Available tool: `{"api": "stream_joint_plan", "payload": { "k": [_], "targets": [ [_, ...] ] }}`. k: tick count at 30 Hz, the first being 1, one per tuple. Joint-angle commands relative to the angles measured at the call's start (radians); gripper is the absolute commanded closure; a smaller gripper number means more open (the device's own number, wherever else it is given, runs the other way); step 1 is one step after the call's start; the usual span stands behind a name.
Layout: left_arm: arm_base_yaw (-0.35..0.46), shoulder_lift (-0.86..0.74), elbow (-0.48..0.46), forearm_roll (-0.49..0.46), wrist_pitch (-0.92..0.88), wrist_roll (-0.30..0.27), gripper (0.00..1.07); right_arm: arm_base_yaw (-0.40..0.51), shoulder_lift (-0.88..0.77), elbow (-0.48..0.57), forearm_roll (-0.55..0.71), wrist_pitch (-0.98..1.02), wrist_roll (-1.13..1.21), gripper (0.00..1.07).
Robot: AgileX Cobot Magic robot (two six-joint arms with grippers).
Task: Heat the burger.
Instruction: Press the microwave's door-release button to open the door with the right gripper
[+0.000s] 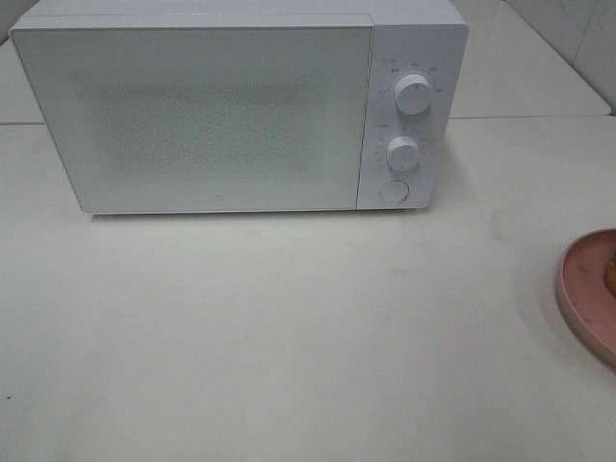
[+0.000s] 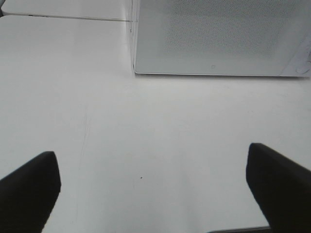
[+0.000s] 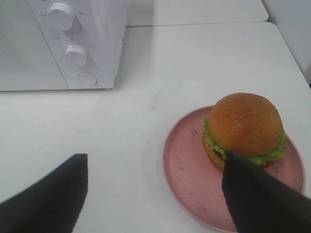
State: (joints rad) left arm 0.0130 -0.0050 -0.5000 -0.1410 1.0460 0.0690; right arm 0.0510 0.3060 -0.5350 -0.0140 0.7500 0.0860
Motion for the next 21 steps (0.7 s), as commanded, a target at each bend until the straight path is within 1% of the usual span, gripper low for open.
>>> {"api": "stream_joint_plan", "payload": {
  "k": [1, 9, 10, 11, 13, 17, 18, 19, 21],
  "targets": [
    [-0.004, -0.025, 0.004, 0.000, -0.010, 0.004, 0.10, 0.000, 0.036, -0.011, 0.001, -0.053, 0.002, 0.32],
    [-0.004, -0.025, 0.004, 0.000, -0.010, 0.004, 0.10, 0.000, 0.194, 0.021, 0.001, -0.214, 0.002, 0.32],
    [-0.004, -0.025, 0.004, 0.000, -0.010, 0.004, 0.10, 0.000, 0.194, 0.021, 0.001, -0.214, 0.002, 0.32],
    [-0.004, -0.025, 0.004, 0.000, -0.010, 0.004, 0.10, 0.000, 0.231, 0.028, 0.001, -0.254, 0.002, 0.32],
    [-0.004, -0.025, 0.004, 0.000, -0.010, 0.004, 0.10, 0.000, 0.249, 0.033, 0.001, -0.279, 0.002, 0.32],
    [-0.004, -0.025, 0.004, 0.000, -0.010, 0.004, 0.10, 0.000, 0.343, 0.035, 0.001, -0.388, 0.003, 0.32],
    [-0.004, -0.025, 0.004, 0.000, -0.010, 0.004, 0.10, 0.000, 0.343, 0.035, 0.001, -0.388, 0.003, 0.32],
    [-0.004, -0.025, 0.004, 0.000, -0.010, 0.004, 0.10, 0.000, 0.383, 0.035, 0.001, -0.438, 0.003, 0.32],
    [-0.004, -0.025, 0.004, 0.000, -0.010, 0.004, 0.10, 0.000, 0.405, 0.035, 0.001, -0.457, 0.003, 0.32]
  ]
}}
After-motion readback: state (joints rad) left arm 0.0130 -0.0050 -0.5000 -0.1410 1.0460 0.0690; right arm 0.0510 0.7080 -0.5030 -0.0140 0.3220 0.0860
